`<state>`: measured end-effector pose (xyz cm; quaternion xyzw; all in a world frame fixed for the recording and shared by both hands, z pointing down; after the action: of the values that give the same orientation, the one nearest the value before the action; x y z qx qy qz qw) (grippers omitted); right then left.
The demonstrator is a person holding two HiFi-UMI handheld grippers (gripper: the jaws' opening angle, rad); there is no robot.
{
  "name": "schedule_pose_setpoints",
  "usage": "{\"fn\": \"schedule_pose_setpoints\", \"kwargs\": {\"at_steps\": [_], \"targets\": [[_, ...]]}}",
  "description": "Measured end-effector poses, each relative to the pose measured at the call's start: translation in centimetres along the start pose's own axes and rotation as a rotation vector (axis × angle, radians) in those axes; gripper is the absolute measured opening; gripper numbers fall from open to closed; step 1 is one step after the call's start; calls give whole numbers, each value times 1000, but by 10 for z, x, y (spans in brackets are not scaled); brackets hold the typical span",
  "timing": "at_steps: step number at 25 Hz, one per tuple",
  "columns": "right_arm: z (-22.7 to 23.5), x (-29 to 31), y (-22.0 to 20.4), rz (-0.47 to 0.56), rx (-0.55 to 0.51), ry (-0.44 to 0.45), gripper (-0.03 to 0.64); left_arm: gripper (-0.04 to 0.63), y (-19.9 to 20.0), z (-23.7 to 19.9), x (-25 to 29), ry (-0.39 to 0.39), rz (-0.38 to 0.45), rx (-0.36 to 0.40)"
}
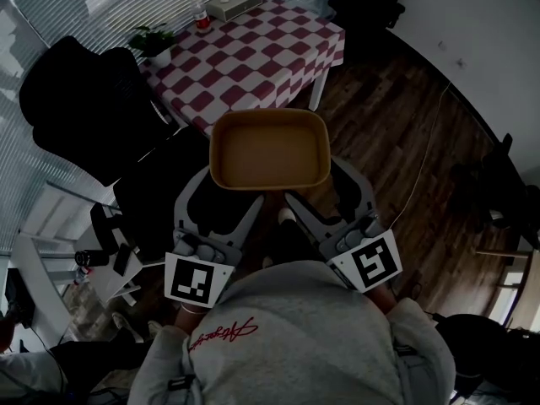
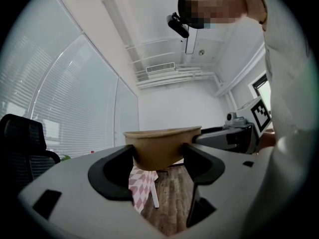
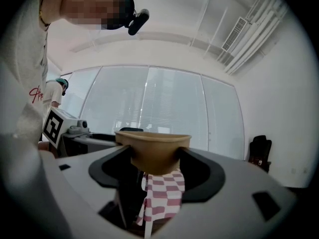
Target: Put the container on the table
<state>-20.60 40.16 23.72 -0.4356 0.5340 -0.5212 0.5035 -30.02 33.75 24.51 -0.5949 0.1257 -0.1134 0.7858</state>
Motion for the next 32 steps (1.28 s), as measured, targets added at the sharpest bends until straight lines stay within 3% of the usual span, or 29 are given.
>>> {"fn": "schedule_pose_setpoints", "kwargs": {"at_steps": [32], "targets": [[161,134,14,14,9,97,307,322,-12,-88,178,85,-1,41]]}}
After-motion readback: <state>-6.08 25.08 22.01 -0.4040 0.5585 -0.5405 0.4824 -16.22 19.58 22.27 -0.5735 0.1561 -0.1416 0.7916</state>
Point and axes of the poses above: the fingertips, and each gripper's own axes: x forward along the fingers, z to its right, y out of its top, the point moved 2 cm from there along -x, backward along the fingers, and after that the axes turned 9 degrees about x, right-handed, at the moved point
